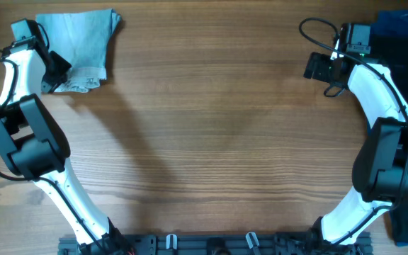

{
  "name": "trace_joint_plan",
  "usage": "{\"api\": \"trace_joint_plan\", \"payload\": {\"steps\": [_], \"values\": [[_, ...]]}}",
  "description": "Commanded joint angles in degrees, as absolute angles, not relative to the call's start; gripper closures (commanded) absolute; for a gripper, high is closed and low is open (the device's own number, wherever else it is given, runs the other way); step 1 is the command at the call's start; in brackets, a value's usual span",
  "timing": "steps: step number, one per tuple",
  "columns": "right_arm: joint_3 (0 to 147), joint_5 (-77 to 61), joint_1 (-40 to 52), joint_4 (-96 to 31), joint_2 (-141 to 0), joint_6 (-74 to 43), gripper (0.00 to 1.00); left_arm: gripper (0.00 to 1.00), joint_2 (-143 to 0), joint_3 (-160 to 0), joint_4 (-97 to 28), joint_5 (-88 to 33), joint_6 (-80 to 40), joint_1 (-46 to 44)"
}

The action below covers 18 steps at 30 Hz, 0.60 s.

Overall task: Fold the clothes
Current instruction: 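Release and press the bundle flat with the left gripper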

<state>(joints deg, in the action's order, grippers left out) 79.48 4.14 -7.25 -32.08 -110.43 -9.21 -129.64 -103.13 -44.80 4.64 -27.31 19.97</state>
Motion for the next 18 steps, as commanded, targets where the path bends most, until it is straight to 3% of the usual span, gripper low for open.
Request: {"api": "trace_joint_plan", "payload": {"steps": [1, 8, 18], "values": [[79.00, 4.51, -7.53, -31.94, -111.24, -9.37, 0.00, 0.96, -124.64, -102.98, -43.27, 1.50, -28.10, 19.59], [79.00, 4.51, -7.53, -31.92, -111.24, -9.37, 0.00, 0.96, -123.50, -102.96, -32.34, -24.32, -28.38, 19.73], [79.00, 4.51, -7.53, -31.92, -111.24, -9.37, 0.00, 0.96, -130.37, -102.96, -31.00, -25.30, -30.48, 16.93]]}}
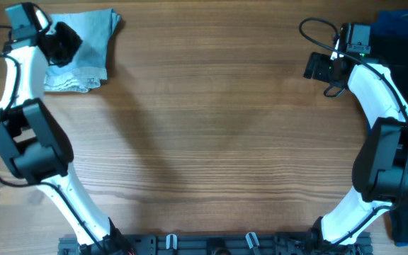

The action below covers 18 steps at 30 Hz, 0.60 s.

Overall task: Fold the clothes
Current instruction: 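Release and press the bundle flat with the left gripper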

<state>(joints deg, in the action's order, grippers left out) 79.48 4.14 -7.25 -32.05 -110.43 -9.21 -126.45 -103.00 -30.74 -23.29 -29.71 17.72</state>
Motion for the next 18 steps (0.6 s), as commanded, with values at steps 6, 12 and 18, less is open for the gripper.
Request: {"api": "trace_joint_plan", "payload": {"steps": [6, 12, 18], "values": [[79.00, 4.51, -7.53, -31.92, -111.24, -9.37, 0.00, 0.96, -135.96, -102.96, -32.36, -25.28, -30.28, 17.19], [79.00, 4.51, -7.53, -31.92, -111.24, -9.37, 0.00, 0.96, -140.62, -102.96, -33.95, -25.52, -28.69, 17.15], [79.00, 4.51, -7.53, -31.94, -111.24, -9.34, 0.00, 0.96, -140.20, -102.96, -33.47, -30.46, -25.69, 17.30]]}}
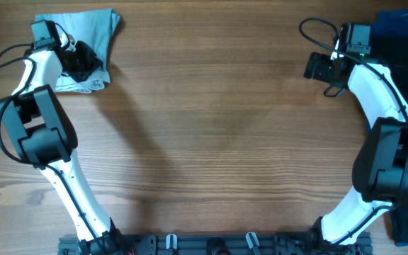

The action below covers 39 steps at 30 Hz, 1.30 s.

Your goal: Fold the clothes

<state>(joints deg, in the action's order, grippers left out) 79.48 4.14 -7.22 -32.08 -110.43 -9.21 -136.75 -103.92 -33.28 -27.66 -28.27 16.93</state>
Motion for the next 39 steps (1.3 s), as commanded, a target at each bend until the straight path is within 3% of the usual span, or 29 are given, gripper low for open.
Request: {"api": "trace_joint_plan", "payload": {"steps": [1, 4, 14, 16, 17, 18, 19, 39], "values": [[79.00, 4.51, -7.53, -31.92, -111.24, -9.37, 0.00, 0.96, -139.26, -102.98, -32.60, -33.04, -25.69, 17.45], [79.00, 4.51, -7.53, -31.94, -111.24, -9.37, 0.00, 0.95, -131.70, -102.98, -30.44, -37.93, -25.74, 17.17], [79.00, 4.51, -7.53, -31.94, -111.24, -9.37, 0.00, 0.85, -113.75, -102.98, -31.24, -33.69, -25.96, 8.54], [79.00, 4.51, -7.53, -31.94, -111.24, -9.37, 0.00, 0.66, -113.93, -102.96, -31.94, -31.79, -25.93, 6.87], [79.00, 4.51, -7.53, -31.92, -111.24, -9.37, 0.00, 0.49, -114.04, -102.96, -32.56, -30.68, -25.93, 6.20], [79.00, 4.51, -7.53, -31.92, -111.24, -9.39, 0.00, 0.22, -114.06, -102.96, -33.26, -29.52, -25.91, 5.56], [79.00, 4.51, -7.53, -31.92, -111.24, -9.37, 0.00, 0.02, -114.06, -102.96, -33.74, -28.23, -25.91, 5.08], [79.00, 4.51, -6.61, -31.94, -110.65, -9.37, 0.00, 0.00, -114.06, -102.96, -34.11, -26.26, -25.91, 4.67]]}}
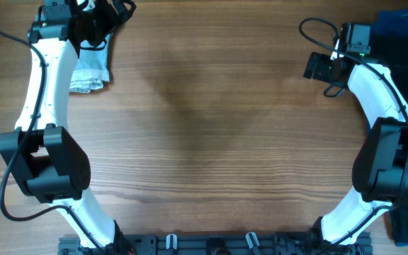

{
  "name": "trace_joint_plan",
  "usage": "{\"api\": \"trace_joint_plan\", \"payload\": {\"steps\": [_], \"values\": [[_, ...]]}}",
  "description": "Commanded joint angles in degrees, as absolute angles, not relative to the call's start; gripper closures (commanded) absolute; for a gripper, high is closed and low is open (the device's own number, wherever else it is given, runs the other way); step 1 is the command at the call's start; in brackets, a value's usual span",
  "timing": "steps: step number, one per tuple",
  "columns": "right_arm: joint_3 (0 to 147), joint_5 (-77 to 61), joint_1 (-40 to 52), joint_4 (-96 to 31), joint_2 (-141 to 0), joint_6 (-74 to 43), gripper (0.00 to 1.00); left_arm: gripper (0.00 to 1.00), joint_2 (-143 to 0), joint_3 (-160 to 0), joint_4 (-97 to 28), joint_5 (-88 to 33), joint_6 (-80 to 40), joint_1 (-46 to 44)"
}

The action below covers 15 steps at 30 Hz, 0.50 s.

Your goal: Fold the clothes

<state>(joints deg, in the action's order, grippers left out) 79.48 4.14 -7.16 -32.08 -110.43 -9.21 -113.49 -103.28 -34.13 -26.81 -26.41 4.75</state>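
Observation:
A folded pale blue-grey garment (91, 69) lies at the table's far left corner. My left arm reaches across it, so only its near right part shows. My left gripper (109, 13) sits over the garment's far right corner at the frame's top edge, too dark to tell whether it is open or shut. At the far right my right gripper (316, 67) hangs above bare table with its fingers apart and nothing in them, pointing left.
A heap of dark blue clothes (402, 28) lies at the far right corner, behind my right arm. More dark cloth shows at the near right edge. The wooden table (218, 142) spreads between the two arms.
My left gripper was over the middle of the folded garment and is now at its far right corner, with the arm stretched across the cloth. The right arm has not moved.
My left gripper was first at the folded garment's near left edge, then over its far left part, then over its middle, and now at its far right corner. The garment has stayed folded in the far left corner. My right gripper has stayed still throughout.

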Motion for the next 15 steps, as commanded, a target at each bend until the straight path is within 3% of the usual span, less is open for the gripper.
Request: {"api": "trace_joint_plan", "payload": {"steps": [1, 8, 15], "values": [[79.00, 4.51, -6.61, -31.99, -109.56, -9.37, 0.00, 0.00, -114.06, -102.96, -34.11, -26.26, -25.91, 4.67], [79.00, 4.51, -6.61, -31.97, -89.58, -9.37, 0.00, 0.00, -114.06, -102.96, -34.09, -26.26, -25.91, 4.67], [79.00, 4.56, -6.61, -32.14, -58.78, -8.95, 0.00, 0.00, -114.06, -102.96, -34.09, -26.26, -25.91, 4.67]]}}
